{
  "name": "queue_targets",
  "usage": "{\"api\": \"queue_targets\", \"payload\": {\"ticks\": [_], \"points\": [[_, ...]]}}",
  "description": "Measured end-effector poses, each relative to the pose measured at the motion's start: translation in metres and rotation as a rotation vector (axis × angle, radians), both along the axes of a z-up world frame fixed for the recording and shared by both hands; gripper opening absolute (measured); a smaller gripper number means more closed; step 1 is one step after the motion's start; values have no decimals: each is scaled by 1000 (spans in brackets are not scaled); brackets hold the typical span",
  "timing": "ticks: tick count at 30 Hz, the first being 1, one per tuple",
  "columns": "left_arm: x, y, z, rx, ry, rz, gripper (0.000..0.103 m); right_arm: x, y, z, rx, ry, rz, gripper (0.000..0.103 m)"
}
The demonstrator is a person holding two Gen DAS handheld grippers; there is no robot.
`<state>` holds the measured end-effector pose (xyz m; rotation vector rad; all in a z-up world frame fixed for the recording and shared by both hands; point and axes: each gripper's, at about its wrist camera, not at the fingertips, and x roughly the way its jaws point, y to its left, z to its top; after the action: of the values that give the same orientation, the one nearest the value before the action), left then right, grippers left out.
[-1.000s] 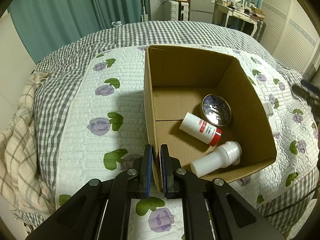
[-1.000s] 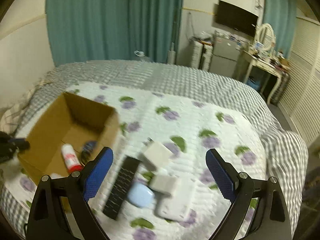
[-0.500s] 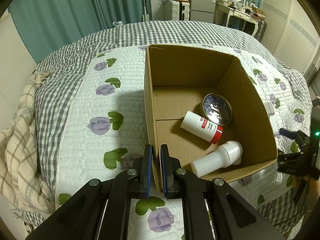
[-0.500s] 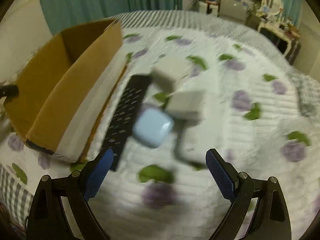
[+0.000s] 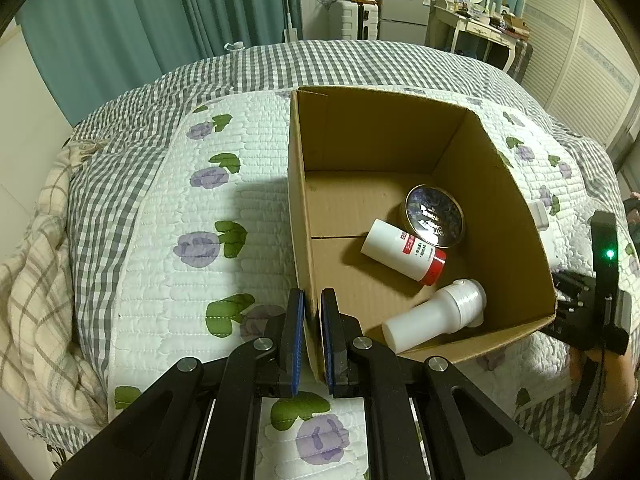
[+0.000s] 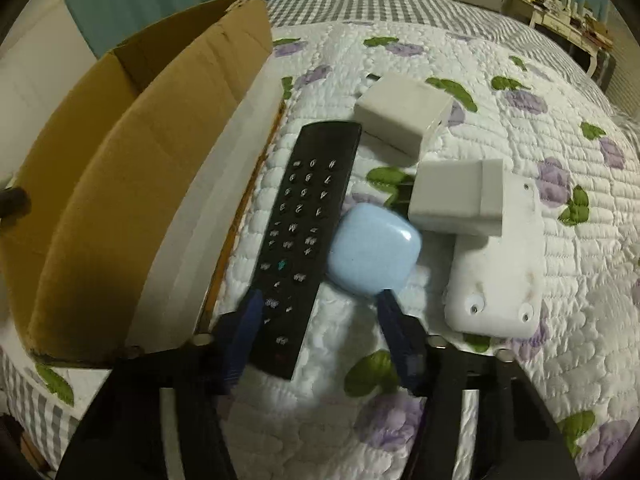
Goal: Organize rigid objects
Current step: 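Grasp the black TV remote with the right tool and lift it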
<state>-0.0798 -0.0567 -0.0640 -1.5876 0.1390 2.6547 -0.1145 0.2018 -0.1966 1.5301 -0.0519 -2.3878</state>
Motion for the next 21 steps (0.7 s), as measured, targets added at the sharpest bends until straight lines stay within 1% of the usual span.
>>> {"api": "queue_targets", "payload": {"ticks": [1,2,4,9,15,17,21], "points": [[0,0,0,0,-1,-1,8,1,-2,-2,-26,-21,12,40],[0,0,0,-2,-1,1,8,2,-5,-3,-36,-31,18,40],[0,0,-1,-2,0,2,8,2,-10,-7,-42,-31,23,36],[0,-2,-2,-1,-2,3,8,-7,-7,-10,-101,-31,-17,35],[0,-1,-2,2,-3,2,8,-8,-10,-2,-80,8,-16,29],[0,-2,-3,3,-4,2,8,-3,-12,3,-56,40,-9,22],[0,-1,-3,3,-2,2,8,6,-10,15,-36,85,-11,18]]}}
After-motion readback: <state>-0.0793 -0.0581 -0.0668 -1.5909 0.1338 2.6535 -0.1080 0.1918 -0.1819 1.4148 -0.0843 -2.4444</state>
